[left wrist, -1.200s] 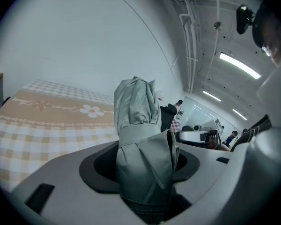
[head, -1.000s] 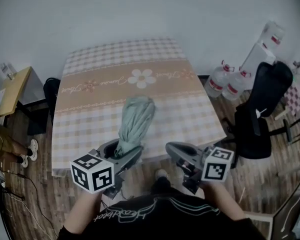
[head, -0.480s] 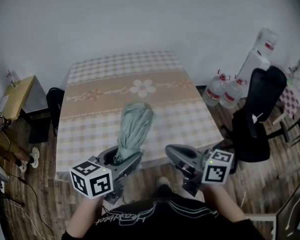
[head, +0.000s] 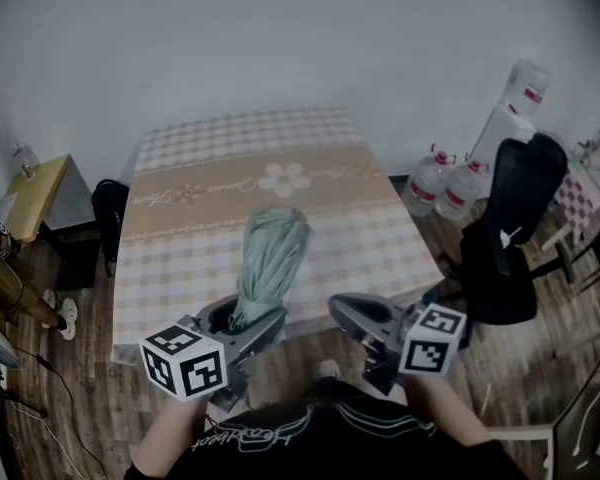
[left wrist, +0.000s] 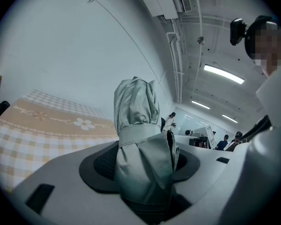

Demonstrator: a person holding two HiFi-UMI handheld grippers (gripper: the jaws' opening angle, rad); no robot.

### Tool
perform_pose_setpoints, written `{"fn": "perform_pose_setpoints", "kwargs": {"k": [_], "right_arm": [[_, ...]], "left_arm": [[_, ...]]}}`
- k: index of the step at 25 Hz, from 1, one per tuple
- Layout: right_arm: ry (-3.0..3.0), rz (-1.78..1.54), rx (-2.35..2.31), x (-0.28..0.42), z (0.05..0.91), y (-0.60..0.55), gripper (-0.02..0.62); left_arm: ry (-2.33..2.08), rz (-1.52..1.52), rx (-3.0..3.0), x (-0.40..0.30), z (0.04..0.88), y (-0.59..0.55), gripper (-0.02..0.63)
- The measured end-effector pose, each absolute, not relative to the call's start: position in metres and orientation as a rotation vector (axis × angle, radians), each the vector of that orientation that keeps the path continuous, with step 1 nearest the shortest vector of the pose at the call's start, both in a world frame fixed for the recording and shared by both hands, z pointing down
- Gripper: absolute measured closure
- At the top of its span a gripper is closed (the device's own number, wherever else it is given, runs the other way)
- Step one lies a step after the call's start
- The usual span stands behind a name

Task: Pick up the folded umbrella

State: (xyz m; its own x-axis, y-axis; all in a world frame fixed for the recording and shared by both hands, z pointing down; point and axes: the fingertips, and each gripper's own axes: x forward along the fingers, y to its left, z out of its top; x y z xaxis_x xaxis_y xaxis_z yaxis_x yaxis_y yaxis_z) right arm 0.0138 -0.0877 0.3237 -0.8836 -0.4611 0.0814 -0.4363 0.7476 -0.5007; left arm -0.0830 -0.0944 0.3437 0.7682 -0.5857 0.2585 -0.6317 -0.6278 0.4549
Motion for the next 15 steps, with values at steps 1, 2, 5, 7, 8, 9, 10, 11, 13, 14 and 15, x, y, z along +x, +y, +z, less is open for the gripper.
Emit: {"fn": "perform_pose_setpoints", "kwargs": {"k": [1,2,5,7,8,9,10,11,13,14,15], "right_arm": [[2.894,-0.809,-0.745,0.0131,0.3236,-0.0871,0.584],[2.895,-0.809,-0.745,0.0127,0.3234,-0.0866,0.584],[2.899,-0.804,-0.746,0.0127,0.3226,-0.0855,0.584],[2.899,-0.802,-0.748,0.0131,0.3216,-0.0859,0.584],[2.899,-0.801,-0.749,0.0132,0.321,-0.0865,0.584],[2.9,-0.801,-0.748,0.0131,0.3206,-0.0871,0.584],[2.9,-0.801,-0.747,0.013,0.3205,-0.0876,0.584],[2.901,-0.801,-0.745,0.013,0.3205,-0.0879,0.584],[2.903,-0.8,-0.743,0.0134,0.3207,-0.0884,0.584],[2.905,-0.8,-0.743,0.0137,0.3208,-0.0887,0.584],[2.906,-0.8,-0.742,0.0141,0.3209,-0.089,0.584]], "left_arm": [[-0.911,0.112,2.432,-0.0836,0.3427,-0.0939,0.356],[-0.913,0.11,2.434,-0.0841,0.3419,-0.0937,0.356],[-0.926,0.122,2.438,-0.0857,0.3417,-0.0933,0.356],[-0.93,0.127,2.435,-0.0865,0.3421,-0.0933,0.356],[-0.931,0.129,2.433,-0.0866,0.342,-0.0935,0.356],[-0.932,0.13,2.433,-0.0865,0.3419,-0.0938,0.356],[-0.932,0.131,2.434,-0.0863,0.3418,-0.0941,0.356],[-0.931,0.132,2.435,-0.0858,0.3416,-0.0943,0.356],[-0.928,0.13,2.436,-0.0843,0.3412,-0.0948,0.356],[-0.926,0.129,2.437,-0.0835,0.3409,-0.095,0.356],[-0.924,0.127,2.437,-0.0827,0.3406,-0.0953,0.356]]}}
